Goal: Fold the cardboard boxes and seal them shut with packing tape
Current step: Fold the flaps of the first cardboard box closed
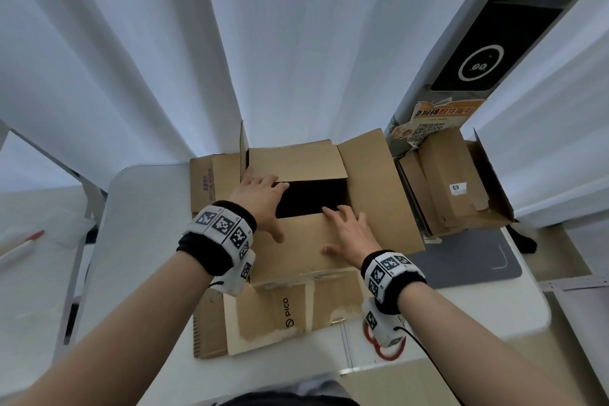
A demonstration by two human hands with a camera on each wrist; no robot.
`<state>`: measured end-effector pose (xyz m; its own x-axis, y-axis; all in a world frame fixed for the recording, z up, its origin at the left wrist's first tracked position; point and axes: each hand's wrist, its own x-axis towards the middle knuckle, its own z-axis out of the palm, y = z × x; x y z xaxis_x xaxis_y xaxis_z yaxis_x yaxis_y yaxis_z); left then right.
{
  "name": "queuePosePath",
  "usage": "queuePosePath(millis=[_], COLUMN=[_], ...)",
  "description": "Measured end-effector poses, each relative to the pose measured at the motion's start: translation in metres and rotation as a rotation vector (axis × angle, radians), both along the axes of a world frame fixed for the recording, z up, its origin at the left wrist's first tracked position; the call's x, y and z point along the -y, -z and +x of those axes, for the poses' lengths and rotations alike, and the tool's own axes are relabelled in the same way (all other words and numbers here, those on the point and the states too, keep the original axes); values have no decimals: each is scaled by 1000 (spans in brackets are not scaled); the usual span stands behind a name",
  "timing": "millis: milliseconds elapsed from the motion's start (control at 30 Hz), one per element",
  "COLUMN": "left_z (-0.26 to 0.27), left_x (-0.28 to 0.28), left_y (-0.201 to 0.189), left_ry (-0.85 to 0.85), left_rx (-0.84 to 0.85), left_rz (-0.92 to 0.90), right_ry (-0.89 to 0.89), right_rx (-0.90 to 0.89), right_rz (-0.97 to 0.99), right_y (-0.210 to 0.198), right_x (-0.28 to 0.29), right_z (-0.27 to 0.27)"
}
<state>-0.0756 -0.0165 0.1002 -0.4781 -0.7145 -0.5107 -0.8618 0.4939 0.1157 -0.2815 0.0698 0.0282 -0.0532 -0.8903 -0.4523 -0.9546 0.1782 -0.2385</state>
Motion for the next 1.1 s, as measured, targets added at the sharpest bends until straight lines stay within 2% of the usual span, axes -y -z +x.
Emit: queuePosePath(millis=[233, 400, 600, 833, 1100], left_z=[-33, -38, -31, -17, -5], left_x=[-3, -3, 0, -3, -8], left_y=[6, 18, 40, 64, 86], left_ry=[-86, -230, -332, -373, -314], left_rx=[137, 44, 8, 15, 9], left_rz=[194, 169, 172, 186, 191], right_ry=[-106, -138, -148, -217, -142], right_rx=[0, 27, 113, 44, 92], right_rz=[25, 12, -62, -23, 77], right_y=[-1, 0, 4, 10, 9], right_x=[-14, -19, -27, -29, -21], right_z=[-5, -7, -14, -21, -20])
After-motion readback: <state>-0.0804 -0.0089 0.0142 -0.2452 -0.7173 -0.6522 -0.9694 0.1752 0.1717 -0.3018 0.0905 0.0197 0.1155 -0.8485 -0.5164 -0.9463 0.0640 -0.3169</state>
